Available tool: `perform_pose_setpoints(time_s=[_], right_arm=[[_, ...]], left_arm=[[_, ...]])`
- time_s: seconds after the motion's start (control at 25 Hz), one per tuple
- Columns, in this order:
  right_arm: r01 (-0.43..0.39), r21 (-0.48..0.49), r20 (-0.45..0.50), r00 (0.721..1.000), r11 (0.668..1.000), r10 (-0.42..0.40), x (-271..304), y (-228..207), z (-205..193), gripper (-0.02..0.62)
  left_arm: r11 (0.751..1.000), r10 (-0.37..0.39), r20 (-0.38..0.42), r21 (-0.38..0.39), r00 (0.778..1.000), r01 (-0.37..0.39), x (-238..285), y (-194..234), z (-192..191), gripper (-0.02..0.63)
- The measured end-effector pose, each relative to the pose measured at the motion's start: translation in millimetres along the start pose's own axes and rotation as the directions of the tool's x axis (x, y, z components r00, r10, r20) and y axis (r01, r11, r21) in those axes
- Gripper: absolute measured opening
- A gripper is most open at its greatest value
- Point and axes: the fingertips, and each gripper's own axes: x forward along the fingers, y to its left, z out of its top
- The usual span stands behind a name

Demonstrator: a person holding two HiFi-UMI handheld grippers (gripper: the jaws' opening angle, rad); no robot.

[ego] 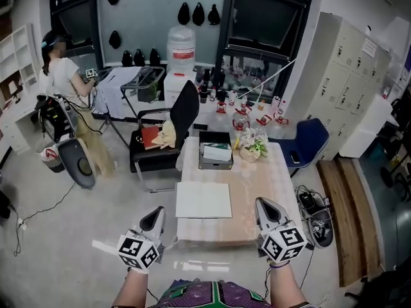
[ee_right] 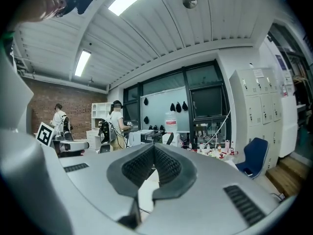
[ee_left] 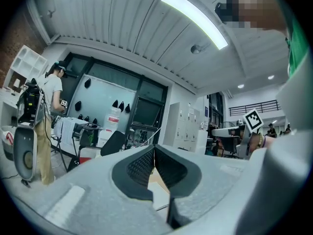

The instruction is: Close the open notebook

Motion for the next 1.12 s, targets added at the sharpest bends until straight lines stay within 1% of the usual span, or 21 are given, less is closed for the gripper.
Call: perform_pose_setpoints(time_s=[0.16, 0.36, 0.48, 0.64, 0.88, 1.0, 1.12], right_arm=[[-0.030, 0.000, 0.007, 1.000, 1.000, 0.030, 12.0, -0.8, 3.9, 0.002], [-0.078, 0.005, 0.029, 0.996, 0.997, 0.078, 21.2, -15.0, 11.5, 0.002], [-0.107, 0.012, 0.048, 0.993, 0.994, 0.106, 20.4, -26.1, 17.8, 0.002], [-0.141, 0.021, 0.049, 0.989, 0.990, 0.140, 14.4, -43.3, 17.6, 0.002], [-0.150, 0.034, 0.056, 0.987, 0.988, 0.148, 11.4, -77.9, 13.5, 0.002], [-0.153, 0.042, 0.053, 0.987, 0.987, 0.151, 20.6, -85.6, 12.7, 0.002], [-0.157, 0.023, 0.063, 0.986, 0.987, 0.156, 33.6, -82.6, 18.8, 0.002]], left_arm=[[1.000, 0.012, 0.004, 0.000, 1.000, -0.012, 5.7, 2.1, 1.7, 0.017], [0.999, 0.044, 0.015, 0.014, 0.999, -0.044, 18.8, -10.0, 9.2, 0.017], [0.998, 0.061, 0.015, 0.027, 0.998, -0.062, 28.4, -23.6, 13.4, 0.017], [0.996, 0.083, 0.010, 0.031, 0.997, -0.083, 43.3, -44.1, 13.8, 0.017], [0.993, 0.097, 0.014, 0.068, 0.995, -0.098, 62.4, -69.3, 20.7, 0.017], [0.993, 0.102, 0.009, 0.066, 0.995, -0.102, 68.2, -65.9, 21.7, 0.017], [0.994, 0.093, 0.014, 0.051, 0.996, -0.094, 76.5, -53.7, 23.2, 0.017]])
